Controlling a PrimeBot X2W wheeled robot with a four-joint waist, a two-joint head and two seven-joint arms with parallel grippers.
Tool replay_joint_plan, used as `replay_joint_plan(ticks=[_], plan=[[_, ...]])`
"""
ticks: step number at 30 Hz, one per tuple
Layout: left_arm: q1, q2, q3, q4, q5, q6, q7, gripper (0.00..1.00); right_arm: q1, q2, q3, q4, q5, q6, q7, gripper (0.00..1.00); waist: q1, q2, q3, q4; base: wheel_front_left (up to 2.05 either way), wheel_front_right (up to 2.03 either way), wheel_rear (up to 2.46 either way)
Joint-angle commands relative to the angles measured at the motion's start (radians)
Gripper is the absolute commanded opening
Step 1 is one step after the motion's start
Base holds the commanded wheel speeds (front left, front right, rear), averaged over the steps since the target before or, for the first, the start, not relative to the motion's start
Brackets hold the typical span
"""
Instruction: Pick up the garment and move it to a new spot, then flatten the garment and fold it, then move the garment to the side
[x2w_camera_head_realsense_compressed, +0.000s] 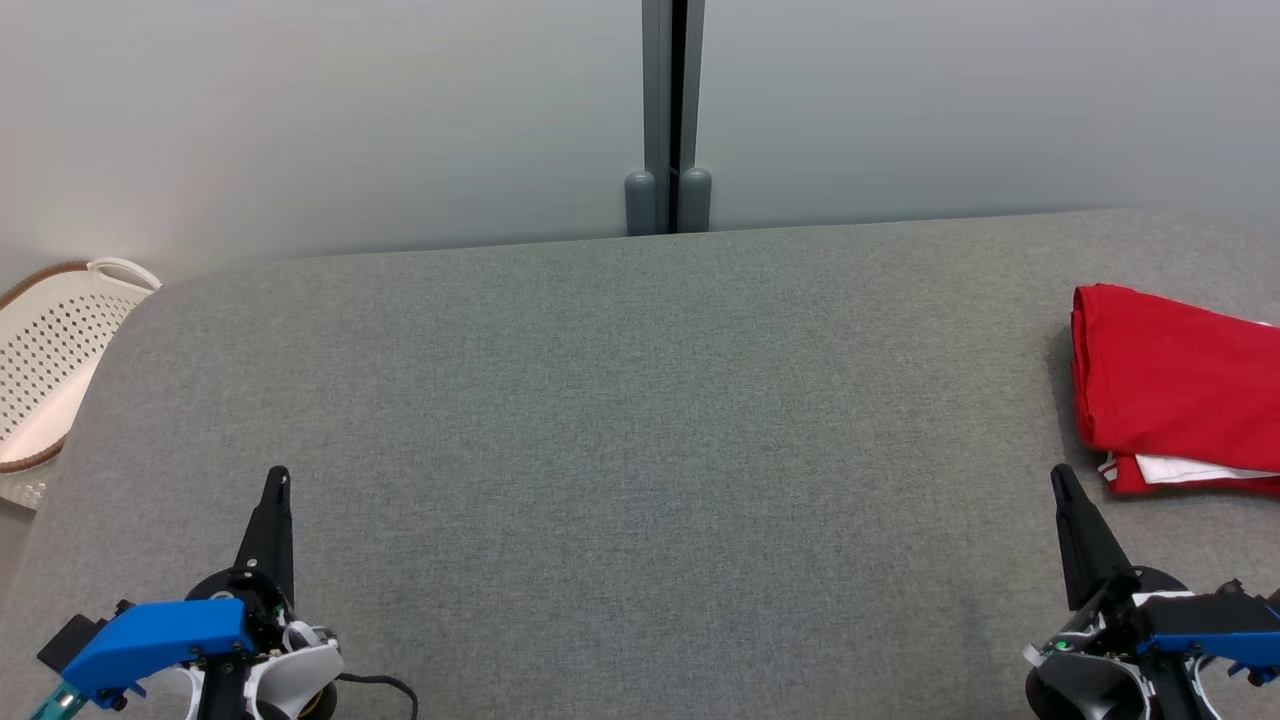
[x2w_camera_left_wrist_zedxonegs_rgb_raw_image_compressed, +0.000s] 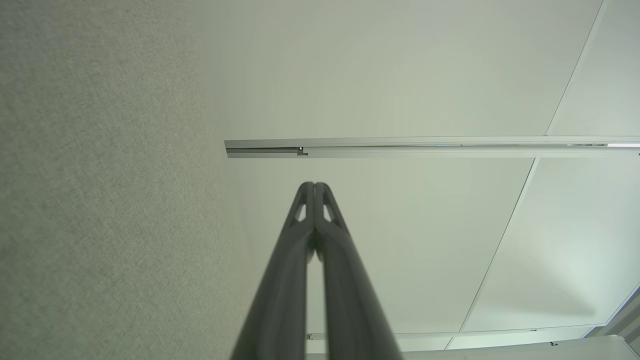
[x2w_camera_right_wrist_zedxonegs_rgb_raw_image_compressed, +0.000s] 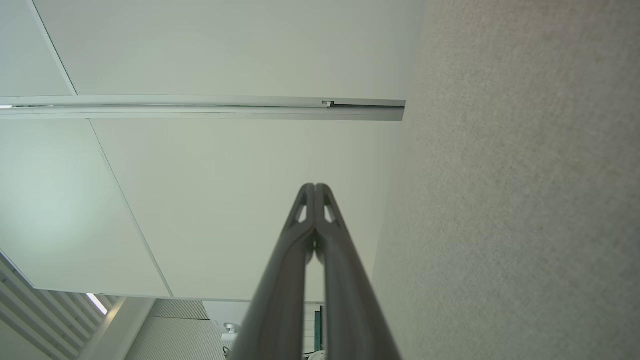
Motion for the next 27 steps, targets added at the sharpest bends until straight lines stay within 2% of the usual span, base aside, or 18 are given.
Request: replay_joint_plan(ticks=[1,27], plan=[[-0.009,-0.002,0.002,-0.005,-0.004,-0.004,0.003,0.0,-0.015,-0.006,-0.002,-0.003,0.003,0.001,0.003,0.0,0.0,0.0,0.0,0.0,0.0,0.0,0.0],[-0.009,-0.002,0.002,-0.005,-0.004,-0.004,0.003,0.0,-0.015,-0.006,-0.001,-0.003,0.003,0.001,0.003,0.0,0.0,0.0,0.0,0.0,0.0,0.0,0.0]])
